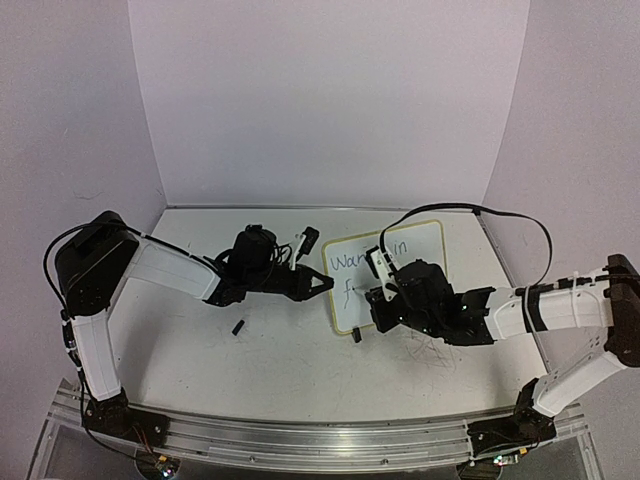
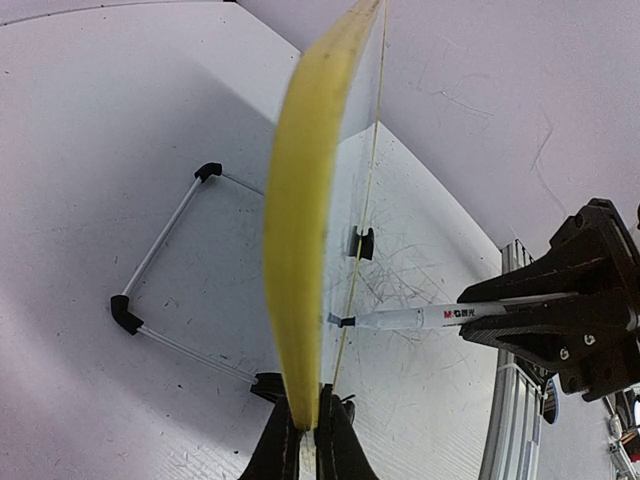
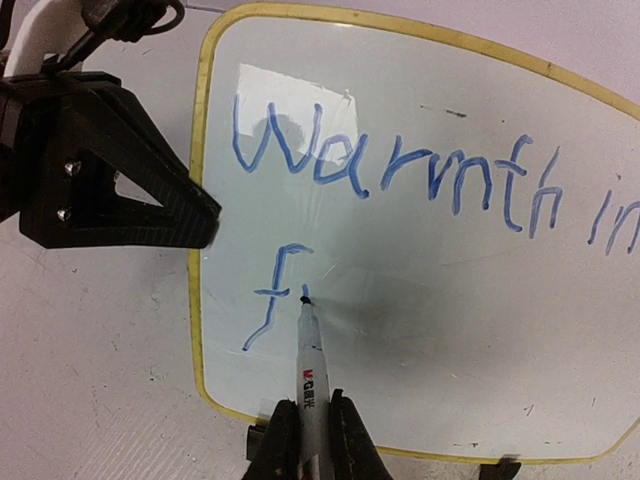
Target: Write a sentence on the whiteboard
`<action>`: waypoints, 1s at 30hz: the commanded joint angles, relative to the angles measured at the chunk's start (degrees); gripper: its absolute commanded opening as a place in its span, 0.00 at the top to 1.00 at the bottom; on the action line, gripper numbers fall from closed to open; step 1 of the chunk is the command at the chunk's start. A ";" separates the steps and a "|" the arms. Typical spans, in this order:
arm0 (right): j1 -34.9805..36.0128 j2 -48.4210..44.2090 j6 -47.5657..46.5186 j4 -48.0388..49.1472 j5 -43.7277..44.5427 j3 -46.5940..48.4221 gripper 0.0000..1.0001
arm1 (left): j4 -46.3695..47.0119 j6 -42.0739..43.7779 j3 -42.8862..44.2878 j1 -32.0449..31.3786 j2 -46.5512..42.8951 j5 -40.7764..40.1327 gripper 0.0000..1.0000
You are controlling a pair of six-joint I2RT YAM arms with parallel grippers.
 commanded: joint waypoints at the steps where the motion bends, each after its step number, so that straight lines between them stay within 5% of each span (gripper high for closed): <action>1: -0.09 -0.26 1.49 -0.53 -0.10 -0.54 1.00 | -6.12 2.57 -0.24 -1.42 0.43 -0.64 1.00; 30: -0.09 1.25 2.87 2.14 2.59 0.94 1.00 | -6.39 2.46 -0.38 -1.54 0.07 -0.64 1.00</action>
